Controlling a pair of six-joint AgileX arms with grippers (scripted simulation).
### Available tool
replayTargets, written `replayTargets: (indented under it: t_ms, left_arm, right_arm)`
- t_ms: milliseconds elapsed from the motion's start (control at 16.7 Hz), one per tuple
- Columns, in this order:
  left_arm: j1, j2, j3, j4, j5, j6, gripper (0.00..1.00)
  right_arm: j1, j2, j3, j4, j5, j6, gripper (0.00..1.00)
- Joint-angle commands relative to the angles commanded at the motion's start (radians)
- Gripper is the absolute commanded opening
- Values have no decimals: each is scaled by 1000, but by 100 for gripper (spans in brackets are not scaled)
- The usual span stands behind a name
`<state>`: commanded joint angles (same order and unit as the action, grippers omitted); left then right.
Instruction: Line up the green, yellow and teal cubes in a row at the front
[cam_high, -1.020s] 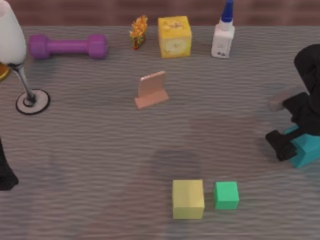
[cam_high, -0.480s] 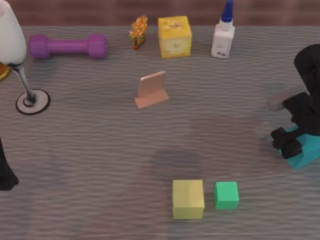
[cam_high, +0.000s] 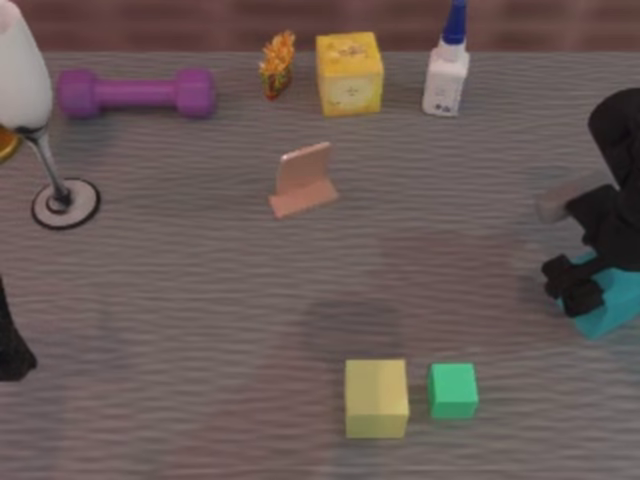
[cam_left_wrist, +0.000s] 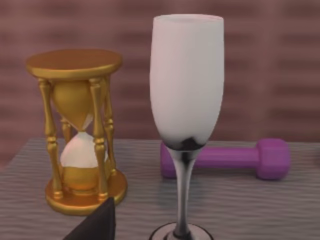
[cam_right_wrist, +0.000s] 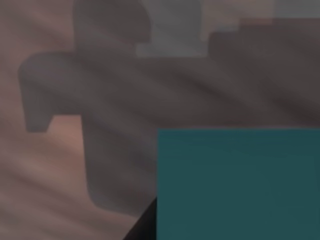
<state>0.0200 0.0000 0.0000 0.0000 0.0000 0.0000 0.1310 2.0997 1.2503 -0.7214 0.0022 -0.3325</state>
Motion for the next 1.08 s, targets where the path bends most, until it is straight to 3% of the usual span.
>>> replayTargets:
  t_ms: [360,780,1080]
  left_arm:
    - [0,0,0,0,0,0,100]
    - [0,0,0,0,0,0,100]
    - [0,0,0,0,0,0,100]
  right_arm:
    - [3,-21,14,-24,-4,1,0]
    - [10,-130,130,-252,-5,0,0]
    - [7,-129,132,-254,-5,3,0]
